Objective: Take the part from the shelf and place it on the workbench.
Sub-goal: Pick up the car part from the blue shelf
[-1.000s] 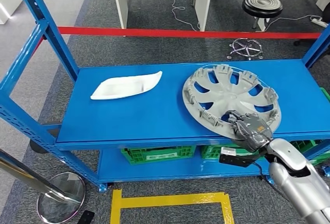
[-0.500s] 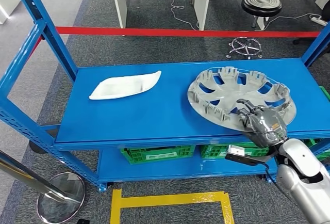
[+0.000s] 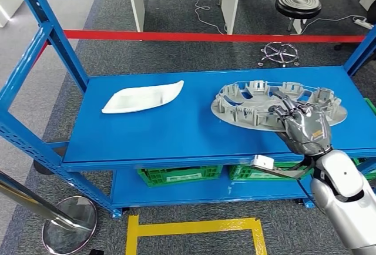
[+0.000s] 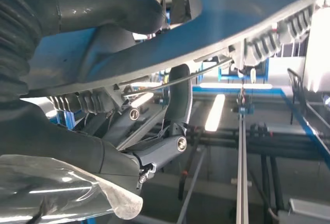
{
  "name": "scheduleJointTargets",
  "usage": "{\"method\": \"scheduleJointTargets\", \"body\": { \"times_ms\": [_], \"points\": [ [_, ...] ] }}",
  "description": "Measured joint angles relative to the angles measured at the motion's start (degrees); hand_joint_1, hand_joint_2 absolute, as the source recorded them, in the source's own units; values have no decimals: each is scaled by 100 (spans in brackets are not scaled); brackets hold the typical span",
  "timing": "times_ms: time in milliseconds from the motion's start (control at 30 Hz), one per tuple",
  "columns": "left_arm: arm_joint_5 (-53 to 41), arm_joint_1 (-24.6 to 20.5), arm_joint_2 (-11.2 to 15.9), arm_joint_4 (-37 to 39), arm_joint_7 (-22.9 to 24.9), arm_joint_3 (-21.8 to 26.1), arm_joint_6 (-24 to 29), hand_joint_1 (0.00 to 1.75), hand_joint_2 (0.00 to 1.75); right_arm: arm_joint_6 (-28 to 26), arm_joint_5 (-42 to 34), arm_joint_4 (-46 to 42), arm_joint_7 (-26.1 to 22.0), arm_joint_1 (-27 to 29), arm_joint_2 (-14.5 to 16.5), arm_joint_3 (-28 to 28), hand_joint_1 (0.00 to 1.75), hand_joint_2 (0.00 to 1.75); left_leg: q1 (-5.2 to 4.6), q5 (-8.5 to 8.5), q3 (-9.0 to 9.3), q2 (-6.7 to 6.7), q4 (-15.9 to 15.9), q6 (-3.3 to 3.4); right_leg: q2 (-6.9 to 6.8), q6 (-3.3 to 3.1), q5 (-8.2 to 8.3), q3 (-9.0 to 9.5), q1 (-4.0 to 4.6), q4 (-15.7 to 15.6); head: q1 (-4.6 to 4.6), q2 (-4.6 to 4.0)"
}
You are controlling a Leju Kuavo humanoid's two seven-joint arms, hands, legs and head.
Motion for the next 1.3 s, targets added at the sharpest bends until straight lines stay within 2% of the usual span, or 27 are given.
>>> {"method": "scheduleJointTargets", "body": {
  "times_ms": [333, 533, 667, 767, 900, 1067, 1233, 1300],
  "points": [
    [43, -48, -22, 0, 138, 123, 132, 0, 175, -81, 552, -26, 184, -552, 279, 85, 175, 175, 0, 1, -6, 0, 1, 0, 1, 0, 0, -6, 0, 5, 1, 0],
    [32, -51, -35, 0, 168, 125, 160, 0, 175, -116, 671, -26, 216, -641, 291, 99, 175, 175, 0, 1, -7, 1, 1, -1, 2, 0, 0, -7, 0, 6, 1, 0],
    [10, -74, -62, 0, 269, 143, 206, 0, 175, -30, 880, 17, 320, -1330, 297, 212, 175, 175, -1, 2, -10, 1, 2, -1, 2, 0, 1, -12, -1, 6, -1, 0],
    [39, -78, -78, 0, 207, 156, 213, 0, 175, 43, 912, 52, 329, -1617, 297, 254, 175, 175, -1, 3, -10, 0, 2, -1, 1, 0, 1, -13, -1, 6, 0, 0],
    [87, -79, -92, 0, 177, 180, 263, 0, 175, 80, 961, 57, 352, -1814, 297, 308, 175, 175, -1, 3, -10, 1, 3, -1, 3, 0, 0, -14, -1, 6, 0, 0],
    [178, -86, -109, 0, 389, 285, 334, 0, 175, 162, 850, 43, 395, -1908, 297, 436, 175, 175, -5, 0, -16, 0, 15, 1, 2, 4, 5, -14, -7, 2, 1, 0],
    [203, -97, -105, 0, 513, 372, 467, 0, 175, 178, 780, -1, 408, -1916, 297, 583, 175, 175, -32, -3, -59, 0, 73, 45, -3, 47, 41, -33, -37, -9, -3, 0],
    [224, -106, -106, 0, 529, 398, 482, 0, 175, 167, 759, -33, 409, -1915, 297, 633, 175, 175, -27, 70, -42, 12, -3, 114, 1, 89, 52, -45, -39, -35, -2, 0]
  ]
}}
